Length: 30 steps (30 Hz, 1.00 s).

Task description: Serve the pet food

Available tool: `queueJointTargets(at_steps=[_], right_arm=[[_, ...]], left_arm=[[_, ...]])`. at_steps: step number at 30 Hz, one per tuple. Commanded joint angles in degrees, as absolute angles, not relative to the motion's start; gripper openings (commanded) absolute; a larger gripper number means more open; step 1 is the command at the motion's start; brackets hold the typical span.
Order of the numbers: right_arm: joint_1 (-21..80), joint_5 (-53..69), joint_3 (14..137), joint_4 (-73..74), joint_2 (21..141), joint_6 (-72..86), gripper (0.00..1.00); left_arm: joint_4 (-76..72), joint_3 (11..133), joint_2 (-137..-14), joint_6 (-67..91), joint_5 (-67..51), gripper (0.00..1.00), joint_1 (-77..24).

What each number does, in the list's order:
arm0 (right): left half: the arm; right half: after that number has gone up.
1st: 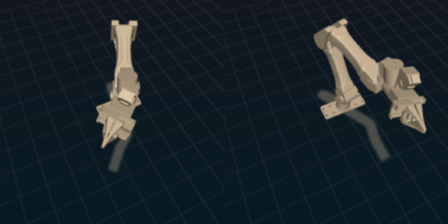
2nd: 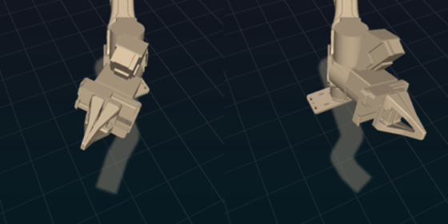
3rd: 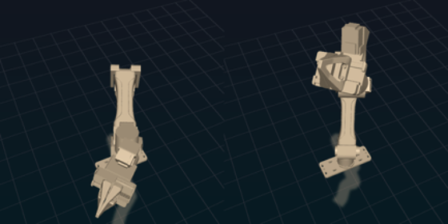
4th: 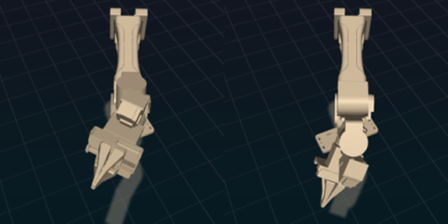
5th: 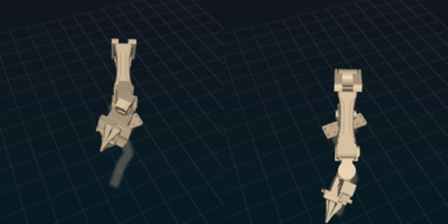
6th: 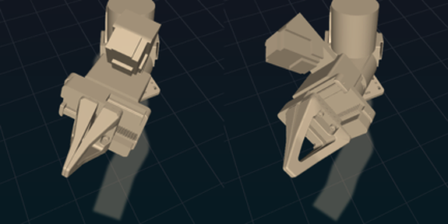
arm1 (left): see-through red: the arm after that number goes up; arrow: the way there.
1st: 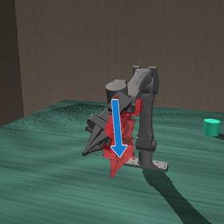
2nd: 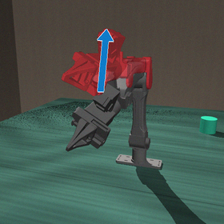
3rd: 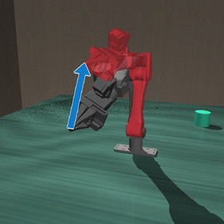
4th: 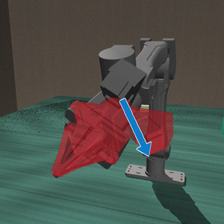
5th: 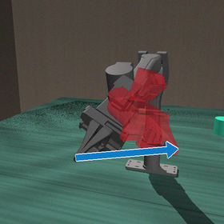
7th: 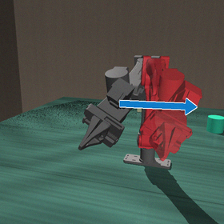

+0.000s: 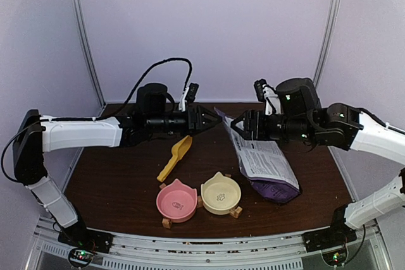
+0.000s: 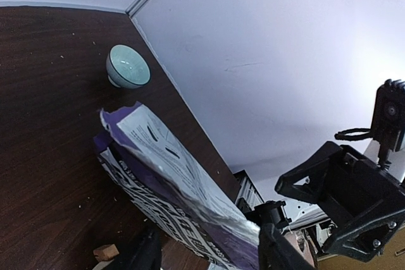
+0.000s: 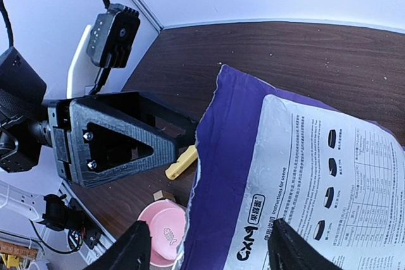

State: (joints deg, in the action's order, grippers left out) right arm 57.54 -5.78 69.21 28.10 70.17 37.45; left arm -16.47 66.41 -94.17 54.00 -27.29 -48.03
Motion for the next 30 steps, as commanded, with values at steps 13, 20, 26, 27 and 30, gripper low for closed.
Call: queueJointTargets(at_steps=[13,20,26,27,30], right_arm=[[58.9,-4.8,74.4,31.6,75.5,36.3,0.32],[59.1,-5.3,74.4,32.0,76.4,36.5,0.27],[59.1,-7.2,74.5,33.1,76.3,37.1,0.22],[59.1,-7.2,74.4,33.1,76.3,37.2,0.21],[59.1,-6.7,74.4,33.2,76.5,37.1,0.19]], left_arm=[[-16.3,69.1,-95.1,52.0,-28.2,0.47,-49.2],[-15.9,69.3,-95.1,51.6,-28.2,0.45,-49.6],[-14.9,69.8,-95.1,51.1,-27.8,0.45,-49.8],[-14.8,69.8,-95.1,51.0,-27.7,0.45,-49.8],[-14.6,69.9,-95.1,50.9,-27.7,0.44,-49.9]])
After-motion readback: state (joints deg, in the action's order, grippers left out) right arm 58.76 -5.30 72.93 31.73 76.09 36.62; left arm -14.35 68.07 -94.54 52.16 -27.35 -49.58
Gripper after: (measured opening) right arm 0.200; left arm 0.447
